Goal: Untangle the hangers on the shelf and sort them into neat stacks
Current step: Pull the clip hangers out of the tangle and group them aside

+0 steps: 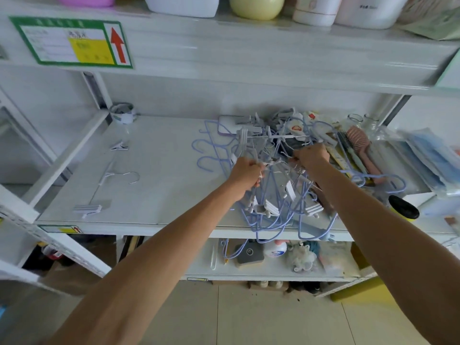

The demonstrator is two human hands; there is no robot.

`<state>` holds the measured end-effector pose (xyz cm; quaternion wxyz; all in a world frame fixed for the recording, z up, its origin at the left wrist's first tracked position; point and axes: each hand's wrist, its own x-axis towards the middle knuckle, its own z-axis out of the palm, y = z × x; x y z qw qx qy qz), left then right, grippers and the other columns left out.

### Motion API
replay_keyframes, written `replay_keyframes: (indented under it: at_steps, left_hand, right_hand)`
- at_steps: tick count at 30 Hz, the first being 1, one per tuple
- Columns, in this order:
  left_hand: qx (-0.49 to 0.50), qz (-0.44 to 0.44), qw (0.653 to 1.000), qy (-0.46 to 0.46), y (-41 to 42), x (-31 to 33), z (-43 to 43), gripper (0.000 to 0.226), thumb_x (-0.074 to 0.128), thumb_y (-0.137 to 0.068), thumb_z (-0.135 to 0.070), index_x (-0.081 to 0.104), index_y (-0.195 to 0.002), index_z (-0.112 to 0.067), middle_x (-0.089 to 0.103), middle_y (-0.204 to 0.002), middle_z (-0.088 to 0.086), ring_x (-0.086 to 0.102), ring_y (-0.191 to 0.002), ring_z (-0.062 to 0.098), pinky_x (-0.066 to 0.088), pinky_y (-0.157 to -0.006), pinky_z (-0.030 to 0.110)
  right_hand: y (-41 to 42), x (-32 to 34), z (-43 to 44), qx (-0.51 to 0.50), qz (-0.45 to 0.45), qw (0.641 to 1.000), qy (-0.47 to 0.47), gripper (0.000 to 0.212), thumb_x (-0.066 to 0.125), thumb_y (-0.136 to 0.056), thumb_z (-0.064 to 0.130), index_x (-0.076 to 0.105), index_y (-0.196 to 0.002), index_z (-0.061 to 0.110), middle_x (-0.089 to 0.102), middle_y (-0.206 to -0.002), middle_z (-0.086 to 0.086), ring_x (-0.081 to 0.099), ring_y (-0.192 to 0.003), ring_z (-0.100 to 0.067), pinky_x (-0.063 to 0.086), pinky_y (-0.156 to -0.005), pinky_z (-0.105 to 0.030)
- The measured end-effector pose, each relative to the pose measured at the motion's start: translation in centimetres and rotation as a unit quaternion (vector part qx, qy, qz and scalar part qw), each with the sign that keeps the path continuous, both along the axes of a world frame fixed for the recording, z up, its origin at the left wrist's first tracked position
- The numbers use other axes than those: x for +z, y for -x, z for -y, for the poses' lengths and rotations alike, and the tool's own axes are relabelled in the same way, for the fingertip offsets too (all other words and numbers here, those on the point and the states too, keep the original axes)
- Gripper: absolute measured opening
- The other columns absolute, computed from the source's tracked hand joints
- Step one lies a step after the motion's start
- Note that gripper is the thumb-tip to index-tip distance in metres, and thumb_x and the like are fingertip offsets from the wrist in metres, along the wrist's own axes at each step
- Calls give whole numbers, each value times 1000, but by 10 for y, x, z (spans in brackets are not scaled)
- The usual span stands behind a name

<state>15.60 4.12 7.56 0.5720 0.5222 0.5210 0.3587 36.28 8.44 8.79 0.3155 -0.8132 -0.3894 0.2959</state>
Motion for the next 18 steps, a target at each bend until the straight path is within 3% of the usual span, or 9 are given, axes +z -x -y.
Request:
replay_keyframes:
  at_steps: [3,5,8,12,15,18]
  left_hand:
    - [-5,-5,1000,2,1,1,1,19,52,-96,-9,65,-85,-1,57,-62,5,50,-49,15,46,-51,25]
    - [-6,-1,1000,5,1,1,1,18,52,-96,-9,65,-87,0,57,-62,6,50,-49,15,47,-49,24]
    - [14,33,999,4,1,1,2,23,52,-97,-8,64,-78,-3,57,-64,7,49,-47,12,46,-45,20]
    - [87,94,992,14,19,1,2,25,52,-99,-12,64,-78,-6,51,-56,1,44,-43,8,41,-45,21]
    - [120,93,988,13,51,3,5,25,54,-99,-15,66,-77,-10,50,-55,-2,42,-44,10,38,-45,22]
    - [148,78,985,40,101,6,14,25,55,-98,-12,64,-75,-10,47,-58,2,41,-45,12,39,-41,20]
  right_hand:
    - [1,7,-3,-72,-166,983,-36,16,58,-91,12,69,-86,0,67,-75,-9,54,-47,-12,37,-37,-20]
    - [0,15,-2,-105,-241,962,-68,27,46,-98,5,63,-78,4,62,-64,-7,42,-35,-7,28,-33,-16]
    - [-5,24,4,-103,-349,926,-96,25,40,-101,5,60,-86,6,59,-55,-3,38,-33,-5,26,-32,-13]
    - [-11,20,26,-88,-283,950,-94,20,55,-98,9,64,-80,10,59,-70,-9,39,-36,-5,27,-32,-16]
    - [-15,5,50,-73,-305,949,-48,27,50,-102,13,56,-75,12,51,-59,-3,34,-28,-3,21,-27,-15]
    - [-4,-9,71,-89,-300,950,-13,23,57,-99,17,62,-79,10,52,-61,-3,36,-31,-3,26,-29,-15]
